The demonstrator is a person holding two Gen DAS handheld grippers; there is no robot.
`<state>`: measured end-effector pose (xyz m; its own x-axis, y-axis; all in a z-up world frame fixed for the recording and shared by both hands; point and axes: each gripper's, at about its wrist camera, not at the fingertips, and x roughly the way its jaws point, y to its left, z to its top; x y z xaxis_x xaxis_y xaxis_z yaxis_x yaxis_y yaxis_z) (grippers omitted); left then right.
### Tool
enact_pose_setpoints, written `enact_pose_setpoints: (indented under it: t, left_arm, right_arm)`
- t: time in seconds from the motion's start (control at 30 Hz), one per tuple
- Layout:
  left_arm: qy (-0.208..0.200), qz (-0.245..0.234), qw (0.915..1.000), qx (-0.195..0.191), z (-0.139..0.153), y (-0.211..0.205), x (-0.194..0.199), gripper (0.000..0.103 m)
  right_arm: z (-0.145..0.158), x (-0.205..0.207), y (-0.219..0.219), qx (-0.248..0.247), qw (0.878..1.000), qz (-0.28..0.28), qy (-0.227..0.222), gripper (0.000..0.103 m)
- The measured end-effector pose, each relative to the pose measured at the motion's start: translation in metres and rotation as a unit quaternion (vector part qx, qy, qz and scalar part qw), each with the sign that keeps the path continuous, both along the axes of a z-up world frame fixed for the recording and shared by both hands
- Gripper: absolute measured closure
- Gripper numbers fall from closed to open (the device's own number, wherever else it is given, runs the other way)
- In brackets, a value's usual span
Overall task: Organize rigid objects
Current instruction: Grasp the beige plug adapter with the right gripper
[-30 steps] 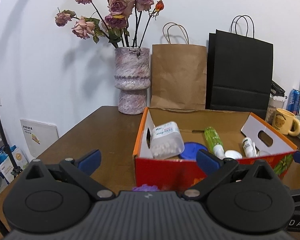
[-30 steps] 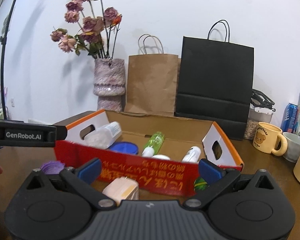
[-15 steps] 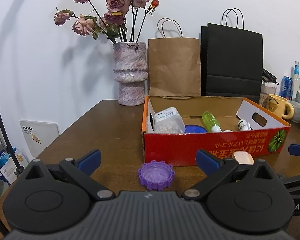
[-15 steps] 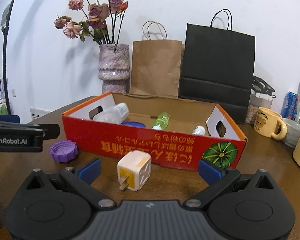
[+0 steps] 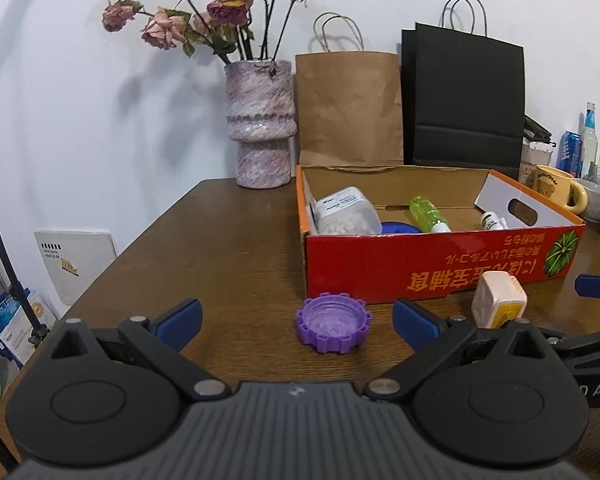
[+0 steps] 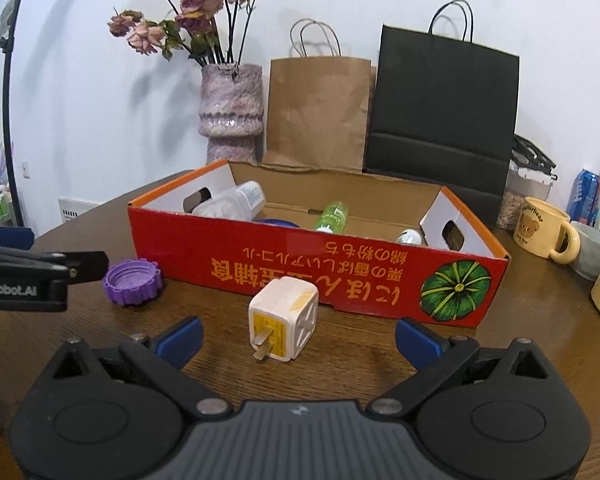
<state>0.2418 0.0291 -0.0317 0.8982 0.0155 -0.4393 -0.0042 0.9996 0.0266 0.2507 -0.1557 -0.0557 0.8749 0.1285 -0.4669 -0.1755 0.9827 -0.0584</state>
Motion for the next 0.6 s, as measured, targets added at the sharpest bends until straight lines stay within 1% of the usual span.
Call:
enact_pose_setpoints:
  t: [0.13, 0.37, 0.43, 0.57, 0.6]
  left_arm:
    - [0.002, 0.008, 0.9999, -0.01, 0.0, 0.006, 0.001, 0.0]
    - [0.003, 0.013, 0.9998, -0.012, -0.001, 0.007, 0.003, 0.0]
    - [0.004, 0.016, 0.9998, -0.013, -0.001, 0.007, 0.003, 0.0]
    - [0.005, 0.019, 0.9997, -0.017, -0.002, 0.009, 0.003, 0.0]
    - [0.005, 0.02, 0.9996, -0.017, -0.002, 0.009, 0.004, 0.0]
  right_arm:
    - [-0.003, 0.01, 0.004, -0.002, 1.0, -0.007, 0.014, 0.007]
    - [-0.008, 0.03, 0.011, -0.004, 0.999, -0.021, 0.037, 0.01]
    - [-0.009, 0.036, 0.013, -0.005, 0.999, -0.025, 0.044, 0.014]
    - [-0.012, 0.048, 0.016, -0.003, 0.998, -0.033, 0.058, 0.017]
    - [-0.013, 0.051, 0.016, -0.002, 0.998, -0.034, 0.06, 0.019]
